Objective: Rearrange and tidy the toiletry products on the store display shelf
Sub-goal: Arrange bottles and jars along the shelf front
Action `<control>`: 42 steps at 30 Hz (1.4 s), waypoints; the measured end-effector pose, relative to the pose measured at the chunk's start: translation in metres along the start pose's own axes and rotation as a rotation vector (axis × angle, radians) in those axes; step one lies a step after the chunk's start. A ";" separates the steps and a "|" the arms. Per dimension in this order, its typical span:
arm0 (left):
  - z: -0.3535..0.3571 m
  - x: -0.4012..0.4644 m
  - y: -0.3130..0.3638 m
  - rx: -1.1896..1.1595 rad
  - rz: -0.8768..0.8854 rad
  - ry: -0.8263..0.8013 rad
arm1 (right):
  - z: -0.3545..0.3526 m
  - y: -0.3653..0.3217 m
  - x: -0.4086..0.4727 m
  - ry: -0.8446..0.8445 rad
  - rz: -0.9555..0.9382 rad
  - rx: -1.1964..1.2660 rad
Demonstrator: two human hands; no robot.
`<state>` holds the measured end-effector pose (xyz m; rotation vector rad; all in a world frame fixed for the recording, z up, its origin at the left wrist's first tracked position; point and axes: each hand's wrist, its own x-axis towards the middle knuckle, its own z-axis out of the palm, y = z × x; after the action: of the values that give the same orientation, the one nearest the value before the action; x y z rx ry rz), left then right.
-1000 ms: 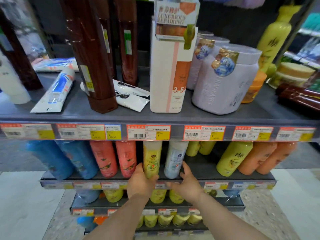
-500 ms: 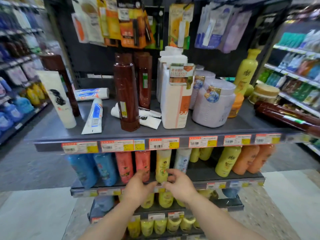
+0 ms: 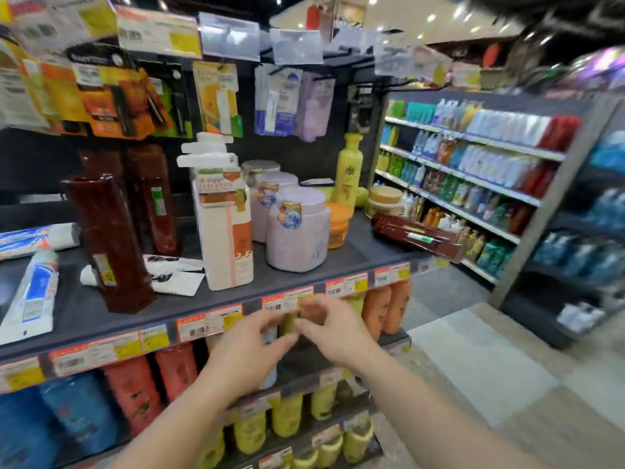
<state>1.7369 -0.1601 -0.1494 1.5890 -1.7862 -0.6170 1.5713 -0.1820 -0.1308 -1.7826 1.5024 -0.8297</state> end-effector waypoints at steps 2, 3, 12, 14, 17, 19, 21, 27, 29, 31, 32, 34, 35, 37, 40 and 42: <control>0.002 0.019 0.029 -0.084 0.037 0.015 | -0.032 -0.007 0.011 0.065 -0.029 0.006; 0.004 0.030 0.042 -0.106 0.049 0.030 | -0.047 -0.010 0.018 0.093 -0.050 -0.006; 0.061 0.154 0.143 -0.114 0.202 0.196 | -0.185 0.001 0.134 0.182 -0.201 -0.135; 0.074 0.183 0.160 -0.146 0.170 0.270 | -0.211 0.009 0.167 0.168 -0.225 -0.151; 0.088 0.219 0.172 -0.132 0.092 0.364 | -0.241 0.021 0.215 0.113 -0.222 -0.093; 0.091 0.234 0.177 -0.114 0.043 0.421 | -0.251 0.027 0.247 0.079 -0.229 -0.077; 0.092 0.245 0.179 -0.101 0.005 0.487 | -0.253 0.030 0.279 0.041 -0.244 -0.077; 0.086 0.257 0.184 0.048 -0.077 0.589 | -0.229 0.027 0.354 -0.008 -0.248 -0.089; 0.083 0.259 0.187 0.084 -0.085 0.603 | -0.219 0.026 0.369 -0.023 -0.245 -0.156; 0.082 0.260 0.188 0.107 -0.107 0.606 | -0.211 0.026 0.378 -0.041 -0.228 -0.201; 0.081 0.260 0.188 0.115 -0.120 0.605 | -0.208 0.026 0.382 -0.044 -0.222 -0.207; 0.083 0.260 0.187 0.110 -0.144 0.604 | -0.204 0.027 0.385 -0.029 -0.234 -0.201; 0.083 0.259 0.186 0.097 -0.156 0.605 | -0.204 0.028 0.385 -0.016 -0.249 -0.194; 0.086 0.256 0.183 0.081 -0.169 0.604 | -0.207 0.029 0.381 -0.009 -0.284 -0.155; 0.089 0.252 0.183 0.070 -0.164 0.604 | -0.218 0.031 0.364 -0.036 -0.369 -0.081; 0.090 0.249 0.185 0.046 -0.138 0.606 | -0.228 0.031 0.345 -0.048 -0.433 -0.028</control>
<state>1.5348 -0.3850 -0.0348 1.7080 -1.2533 -0.1224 1.4181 -0.5457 -0.0027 -2.1716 1.1142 -0.9646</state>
